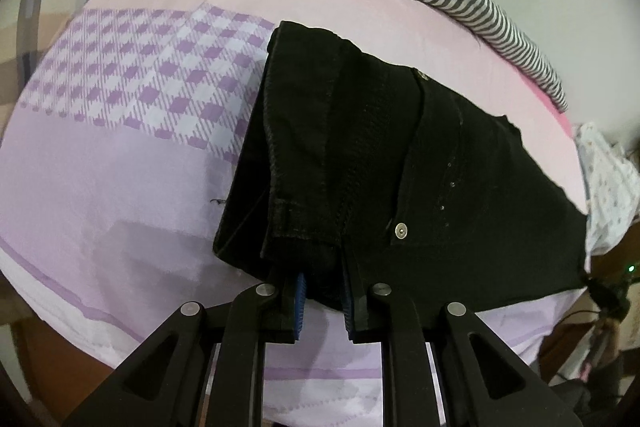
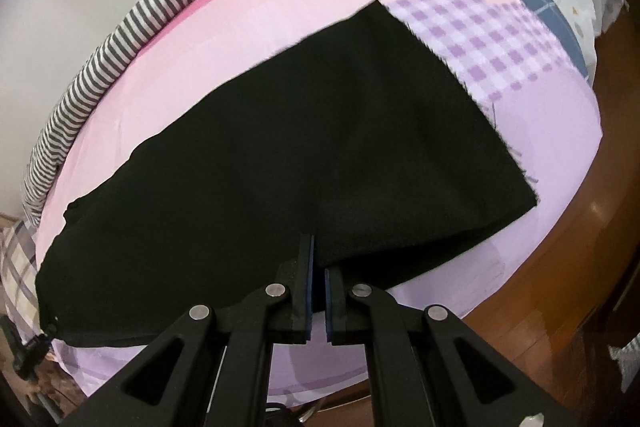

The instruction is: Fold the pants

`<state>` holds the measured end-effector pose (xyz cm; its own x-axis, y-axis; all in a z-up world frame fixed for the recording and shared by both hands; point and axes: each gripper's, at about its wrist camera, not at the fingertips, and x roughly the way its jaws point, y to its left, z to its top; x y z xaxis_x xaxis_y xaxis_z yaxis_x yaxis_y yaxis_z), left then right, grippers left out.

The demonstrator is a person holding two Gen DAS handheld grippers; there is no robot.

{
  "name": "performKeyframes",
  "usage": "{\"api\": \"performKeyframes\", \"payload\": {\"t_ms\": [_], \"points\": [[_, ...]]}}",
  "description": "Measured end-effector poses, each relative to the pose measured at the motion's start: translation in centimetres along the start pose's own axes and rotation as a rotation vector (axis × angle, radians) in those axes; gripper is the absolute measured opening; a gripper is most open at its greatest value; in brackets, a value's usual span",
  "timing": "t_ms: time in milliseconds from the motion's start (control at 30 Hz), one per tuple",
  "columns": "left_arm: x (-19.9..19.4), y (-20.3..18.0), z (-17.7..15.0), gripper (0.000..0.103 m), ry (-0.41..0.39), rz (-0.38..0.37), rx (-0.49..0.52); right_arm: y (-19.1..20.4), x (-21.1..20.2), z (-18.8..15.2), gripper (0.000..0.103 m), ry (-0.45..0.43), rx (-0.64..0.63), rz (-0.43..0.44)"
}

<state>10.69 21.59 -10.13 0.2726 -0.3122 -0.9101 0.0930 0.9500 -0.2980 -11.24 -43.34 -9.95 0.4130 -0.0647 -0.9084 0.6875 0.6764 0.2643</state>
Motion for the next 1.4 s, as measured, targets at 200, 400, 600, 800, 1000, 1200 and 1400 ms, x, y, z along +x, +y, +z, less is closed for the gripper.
{"api": "performKeyframes", "payload": {"t_ms": [200, 400, 600, 800, 1000, 1200, 1400], "points": [[-0.9, -0.8, -0.3, 0.024, -0.028, 0.02, 0.019, -2.2, 0.0, 0.2, 0.016, -0.014, 0.095, 0.097], [-2.8, -2.6, -1.5, 0.039, -0.042, 0.077, 0.098, -4.6, 0.0, 1.0, 0.025, -0.036, 0.154, 0.17], [-4.7, -6.4, -3.4, 0.039, -0.118, 0.078, 0.231, -6.7, -0.7, 2.0, 0.027, -0.098, 0.205, 0.208], [-4.1, -14.9, -4.2, 0.04, -0.176, -0.091, 0.436, -9.4, -1.2, 3.5, 0.026, -0.12, 0.27, 0.24], [0.4, -24.9, -6.0, 0.04, -0.088, -0.226, 0.674, -10.9, -1.0, 3.6, 0.008, -0.099, 0.287, 0.28], [4.2, -33.6, -9.4, 0.04, 0.011, -0.324, 0.899, -11.3, -2.1, 3.7, 0.005, -0.122, 0.29, 0.315], [6.5, -38.8, -12.2, 0.04, 0.052, -0.346, 1.025, -10.5, -3.7, 4.4, 0.004, -0.166, 0.303, 0.372]]}}
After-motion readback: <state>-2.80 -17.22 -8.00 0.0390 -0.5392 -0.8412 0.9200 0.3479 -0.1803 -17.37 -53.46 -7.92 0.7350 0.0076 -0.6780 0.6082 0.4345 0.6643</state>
